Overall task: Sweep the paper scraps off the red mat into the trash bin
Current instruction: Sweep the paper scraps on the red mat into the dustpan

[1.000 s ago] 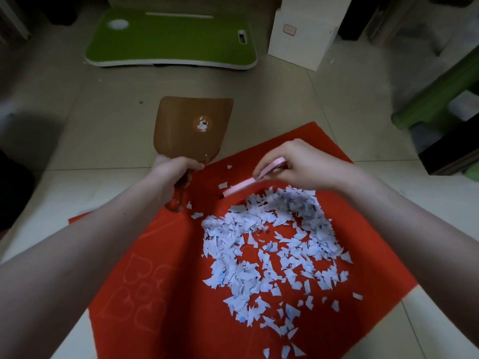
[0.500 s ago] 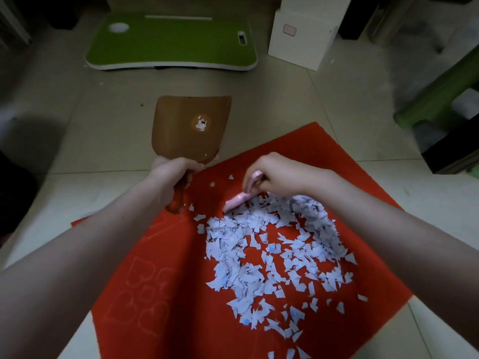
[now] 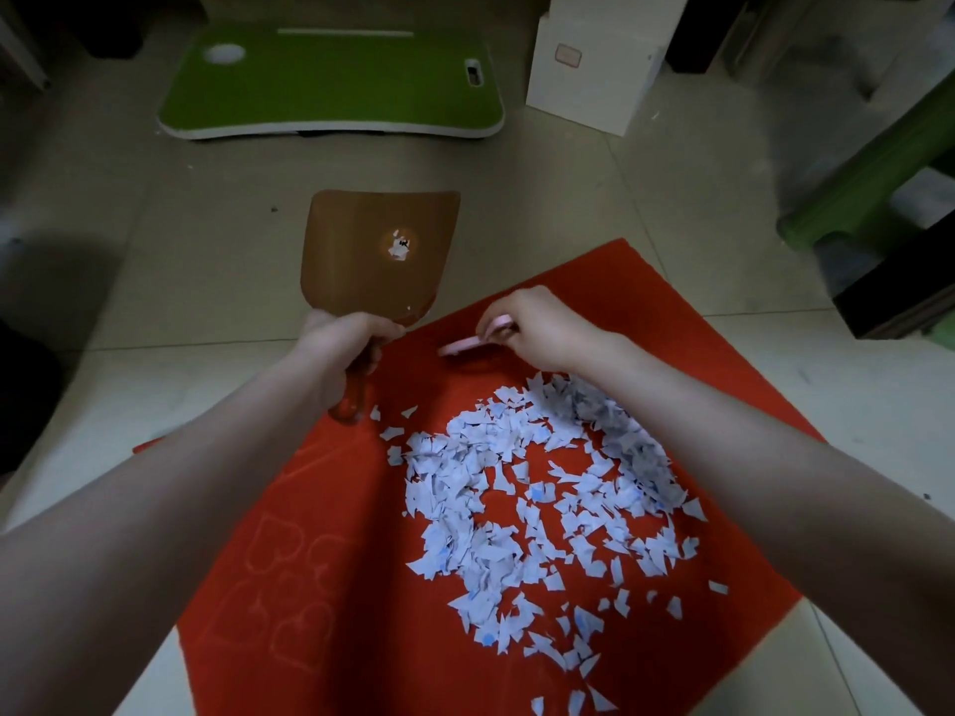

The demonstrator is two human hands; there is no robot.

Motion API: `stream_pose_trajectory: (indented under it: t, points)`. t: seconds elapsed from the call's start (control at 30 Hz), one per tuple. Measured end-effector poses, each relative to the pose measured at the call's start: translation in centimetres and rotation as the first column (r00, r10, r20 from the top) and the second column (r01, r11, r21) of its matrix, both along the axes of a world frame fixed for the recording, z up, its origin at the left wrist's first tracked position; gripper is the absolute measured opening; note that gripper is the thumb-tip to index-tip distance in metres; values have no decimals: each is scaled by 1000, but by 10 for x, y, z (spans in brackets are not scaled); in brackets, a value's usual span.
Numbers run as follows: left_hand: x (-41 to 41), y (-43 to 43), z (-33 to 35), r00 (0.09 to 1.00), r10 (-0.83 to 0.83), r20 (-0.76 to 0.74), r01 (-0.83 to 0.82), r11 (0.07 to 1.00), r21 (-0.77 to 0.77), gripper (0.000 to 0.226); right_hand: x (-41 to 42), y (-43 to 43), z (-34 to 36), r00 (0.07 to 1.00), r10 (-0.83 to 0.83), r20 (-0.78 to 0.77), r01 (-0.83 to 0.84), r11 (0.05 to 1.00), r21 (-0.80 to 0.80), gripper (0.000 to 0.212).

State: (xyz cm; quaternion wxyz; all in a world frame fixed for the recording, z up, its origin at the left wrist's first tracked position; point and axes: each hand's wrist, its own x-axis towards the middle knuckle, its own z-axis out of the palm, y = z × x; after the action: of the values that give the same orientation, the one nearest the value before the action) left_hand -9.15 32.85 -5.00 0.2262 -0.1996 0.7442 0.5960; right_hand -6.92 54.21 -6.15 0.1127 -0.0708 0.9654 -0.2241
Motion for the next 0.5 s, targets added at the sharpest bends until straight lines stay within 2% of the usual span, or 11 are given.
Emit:
stream_pose_trajectory:
  t: [0.1,0.17,0.3,0.43,0.5]
  points:
    - [1,2,-3,1000,-7,-4,7,999,34,22,14,2,18,977,137,161,-139,990,-2,20]
    - [1,2,-4,1000,-7,-5,7,999,37,24,28,5,37,962,188,198,-182,982,-45,15]
    - [-4,0,-6,1000,3,8,-4,1000,14,26,32,11,68,981,184,62,-180,981,-69,12]
    - [-11,-4,-6,1000,6,16,-7,999,42,23,15,8,66,947,169,-272,-162,986,50,21]
    - [-15,-8,-7,1000,9,4,-9,999,32,19,6,0,59,935,157,-316,-174,984,-26,28]
